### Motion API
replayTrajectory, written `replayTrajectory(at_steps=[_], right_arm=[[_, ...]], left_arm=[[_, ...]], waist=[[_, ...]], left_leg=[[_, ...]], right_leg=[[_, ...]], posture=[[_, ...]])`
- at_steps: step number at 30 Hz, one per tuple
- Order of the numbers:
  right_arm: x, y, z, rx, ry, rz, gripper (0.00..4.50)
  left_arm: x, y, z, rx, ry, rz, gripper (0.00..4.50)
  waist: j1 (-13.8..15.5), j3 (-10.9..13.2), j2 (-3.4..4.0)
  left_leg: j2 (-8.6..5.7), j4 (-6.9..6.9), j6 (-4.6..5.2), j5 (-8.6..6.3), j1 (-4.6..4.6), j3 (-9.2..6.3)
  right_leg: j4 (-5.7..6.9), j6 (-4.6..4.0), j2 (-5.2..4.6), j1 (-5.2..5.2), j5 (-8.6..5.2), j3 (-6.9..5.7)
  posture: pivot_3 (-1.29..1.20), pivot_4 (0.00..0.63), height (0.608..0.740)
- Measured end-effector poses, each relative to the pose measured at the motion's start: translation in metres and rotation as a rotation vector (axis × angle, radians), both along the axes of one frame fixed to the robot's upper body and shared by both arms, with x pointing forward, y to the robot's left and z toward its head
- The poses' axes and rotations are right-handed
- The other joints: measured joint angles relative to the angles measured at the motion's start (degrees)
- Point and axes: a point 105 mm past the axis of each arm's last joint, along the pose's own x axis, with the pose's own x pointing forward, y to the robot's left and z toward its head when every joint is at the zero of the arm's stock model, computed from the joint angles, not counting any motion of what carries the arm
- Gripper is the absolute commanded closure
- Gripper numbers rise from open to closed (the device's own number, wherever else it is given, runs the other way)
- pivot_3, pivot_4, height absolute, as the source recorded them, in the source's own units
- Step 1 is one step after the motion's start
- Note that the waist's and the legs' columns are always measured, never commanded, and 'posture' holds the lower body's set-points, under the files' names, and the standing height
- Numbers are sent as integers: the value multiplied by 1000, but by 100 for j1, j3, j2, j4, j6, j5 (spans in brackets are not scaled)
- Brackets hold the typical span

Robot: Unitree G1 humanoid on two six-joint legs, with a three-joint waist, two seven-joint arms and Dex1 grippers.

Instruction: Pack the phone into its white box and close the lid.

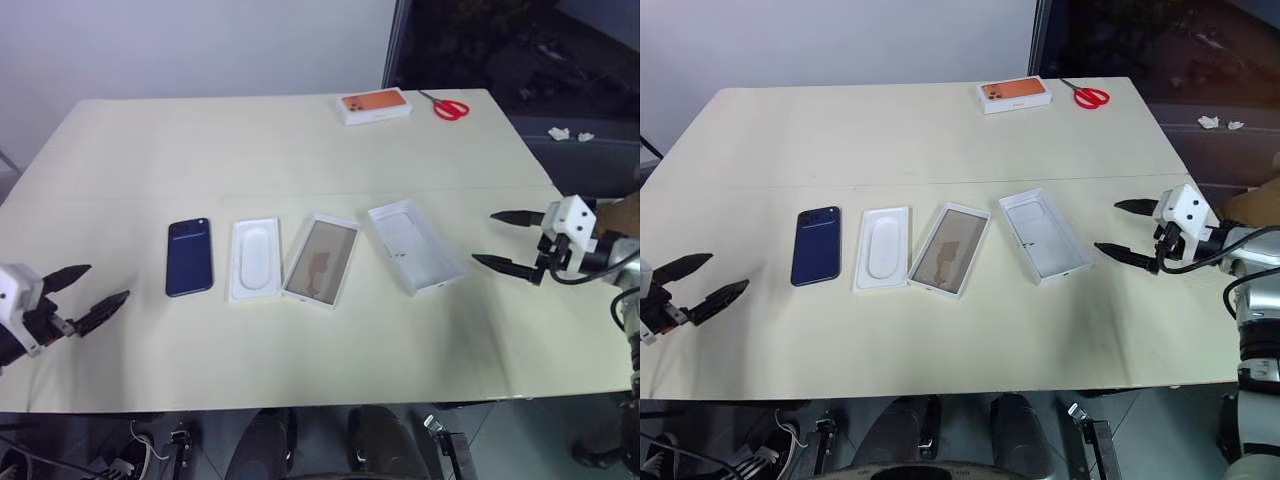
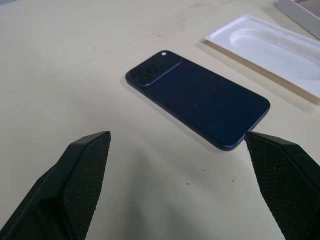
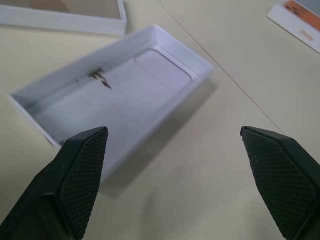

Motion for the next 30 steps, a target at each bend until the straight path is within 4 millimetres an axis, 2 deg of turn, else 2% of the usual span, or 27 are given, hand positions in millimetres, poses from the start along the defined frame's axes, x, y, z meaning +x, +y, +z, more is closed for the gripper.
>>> replayTrajectory(at_steps=[3, 8, 16, 24, 30], right_arm=[[2, -6, -6, -1, -4, -37, 57], [7, 10, -15, 44, -16, -11, 57], [9, 12, -9, 34, -45, -10, 57], [7, 28, -10, 32, -49, 46, 57], [4, 54, -15, 46, -57, 131, 57]], left_arm=[[-1, 2, 0, 3, -5, 10, 0], [1, 2, 5, 0, -20, 10, 0], [4, 2, 4, -12, -20, 12, 0], [16, -2, 6, -58, -3, 10, 0], [23, -4, 5, -96, 59, 13, 0]], waist=[[-1, 0, 0], [1, 1, 2], [13, 1, 2], [9, 0, 2], [1, 0, 1]], left_leg=[[1, -1, 0, 0, 0, 0], [1, 0, 0, 0, 0, 2], [1, 2, 0, 0, 0, 2], [1, 1, 0, 0, 0, 1], [1, 2, 0, 0, 1, 1]], right_leg=[[0, 0, 0, -1, 0, 0], [1, 0, 1, 0, 0, 0], [1, 0, 1, 1, 0, 0], [2, 1, 3, 0, 0, -1], [5, 1, 3, 0, 1, 0]], posture=[[0, 150, 740], [0, 150, 740], [0, 150, 740], [0, 150, 740], [0, 150, 740]])
